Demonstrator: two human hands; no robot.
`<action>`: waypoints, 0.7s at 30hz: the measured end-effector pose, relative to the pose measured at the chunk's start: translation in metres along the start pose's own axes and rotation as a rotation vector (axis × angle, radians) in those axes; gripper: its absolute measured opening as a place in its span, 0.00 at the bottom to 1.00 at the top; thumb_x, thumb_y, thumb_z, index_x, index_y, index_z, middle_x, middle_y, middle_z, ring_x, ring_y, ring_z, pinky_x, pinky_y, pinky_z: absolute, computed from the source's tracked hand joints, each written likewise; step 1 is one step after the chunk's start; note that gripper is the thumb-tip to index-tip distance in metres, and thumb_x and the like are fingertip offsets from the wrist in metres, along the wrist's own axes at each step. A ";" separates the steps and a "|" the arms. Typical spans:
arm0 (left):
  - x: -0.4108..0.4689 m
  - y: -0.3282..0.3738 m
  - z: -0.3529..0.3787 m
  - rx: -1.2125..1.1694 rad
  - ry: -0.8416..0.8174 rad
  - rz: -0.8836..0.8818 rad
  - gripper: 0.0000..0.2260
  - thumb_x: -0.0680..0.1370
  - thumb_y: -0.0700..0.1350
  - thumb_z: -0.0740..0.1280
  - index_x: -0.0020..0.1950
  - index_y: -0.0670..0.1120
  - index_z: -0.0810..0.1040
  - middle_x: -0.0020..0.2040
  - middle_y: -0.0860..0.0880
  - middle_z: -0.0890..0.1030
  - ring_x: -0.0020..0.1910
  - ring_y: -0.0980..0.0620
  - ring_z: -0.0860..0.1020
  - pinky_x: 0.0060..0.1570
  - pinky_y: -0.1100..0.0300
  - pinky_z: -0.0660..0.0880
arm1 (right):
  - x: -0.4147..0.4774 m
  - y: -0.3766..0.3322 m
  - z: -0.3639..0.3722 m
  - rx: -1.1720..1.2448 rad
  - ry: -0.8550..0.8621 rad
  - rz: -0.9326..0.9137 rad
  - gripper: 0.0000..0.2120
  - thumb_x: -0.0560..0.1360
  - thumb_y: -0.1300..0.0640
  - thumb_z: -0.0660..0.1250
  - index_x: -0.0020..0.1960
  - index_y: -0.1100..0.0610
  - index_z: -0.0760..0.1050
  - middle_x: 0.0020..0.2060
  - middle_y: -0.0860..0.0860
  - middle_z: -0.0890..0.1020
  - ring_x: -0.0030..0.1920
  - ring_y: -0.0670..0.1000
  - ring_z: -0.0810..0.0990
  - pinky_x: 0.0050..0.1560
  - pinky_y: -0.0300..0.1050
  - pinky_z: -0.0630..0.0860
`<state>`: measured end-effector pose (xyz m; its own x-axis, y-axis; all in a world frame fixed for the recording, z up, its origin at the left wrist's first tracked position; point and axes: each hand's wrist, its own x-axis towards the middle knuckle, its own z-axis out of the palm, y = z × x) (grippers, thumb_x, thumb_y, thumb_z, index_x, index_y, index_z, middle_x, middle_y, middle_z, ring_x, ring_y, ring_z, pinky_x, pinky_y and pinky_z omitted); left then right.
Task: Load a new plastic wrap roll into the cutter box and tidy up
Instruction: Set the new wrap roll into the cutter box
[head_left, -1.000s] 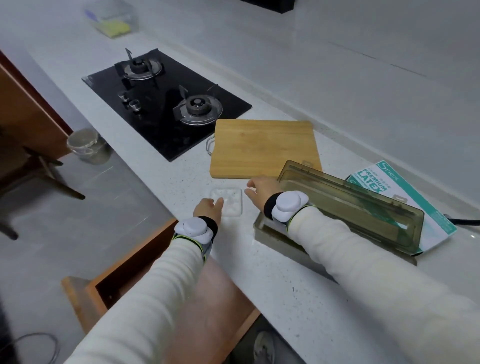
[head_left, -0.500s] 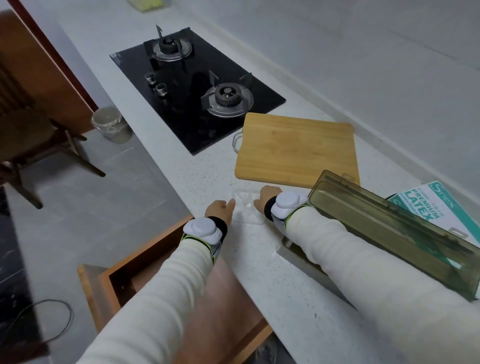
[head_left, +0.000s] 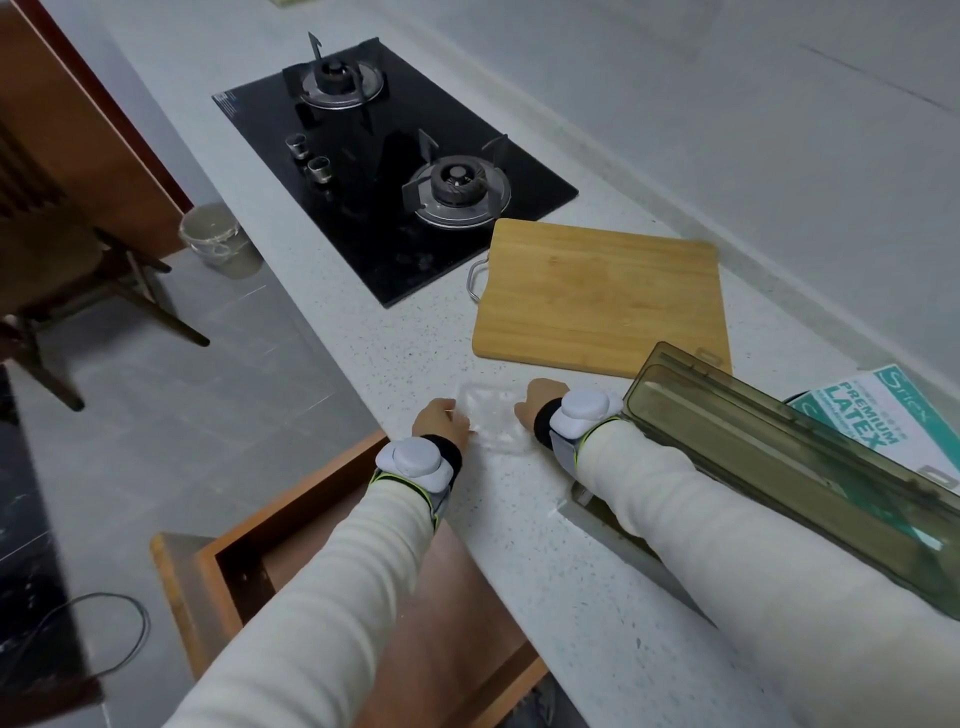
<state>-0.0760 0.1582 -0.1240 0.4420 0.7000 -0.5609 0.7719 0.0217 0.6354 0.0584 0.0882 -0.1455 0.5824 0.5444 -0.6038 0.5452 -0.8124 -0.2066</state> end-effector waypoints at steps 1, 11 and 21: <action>0.000 -0.001 -0.001 -0.058 0.022 -0.018 0.14 0.79 0.40 0.59 0.64 0.39 0.71 0.55 0.40 0.80 0.51 0.41 0.81 0.55 0.48 0.77 | 0.001 0.001 0.000 -0.004 0.005 -0.011 0.18 0.75 0.58 0.55 0.29 0.53 0.54 0.26 0.47 0.57 0.26 0.48 0.55 0.28 0.38 0.54; -0.021 0.014 -0.007 -0.288 0.109 0.050 0.05 0.78 0.34 0.61 0.52 0.42 0.70 0.36 0.50 0.74 0.32 0.48 0.78 0.39 0.56 0.79 | -0.052 -0.007 -0.037 0.252 0.170 0.014 0.21 0.80 0.49 0.56 0.62 0.66 0.64 0.50 0.60 0.79 0.48 0.60 0.80 0.39 0.46 0.68; -0.069 0.047 0.018 -0.228 0.062 0.274 0.06 0.76 0.35 0.64 0.49 0.45 0.71 0.44 0.47 0.76 0.41 0.44 0.78 0.51 0.45 0.79 | -0.115 0.032 -0.060 0.444 0.332 0.092 0.25 0.80 0.51 0.57 0.68 0.66 0.56 0.47 0.60 0.79 0.45 0.59 0.79 0.43 0.51 0.74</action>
<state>-0.0615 0.0985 -0.0648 0.5845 0.7437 -0.3245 0.5037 -0.0190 0.8637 0.0447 0.0123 -0.0369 0.8133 0.4453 -0.3744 0.2187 -0.8304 -0.5125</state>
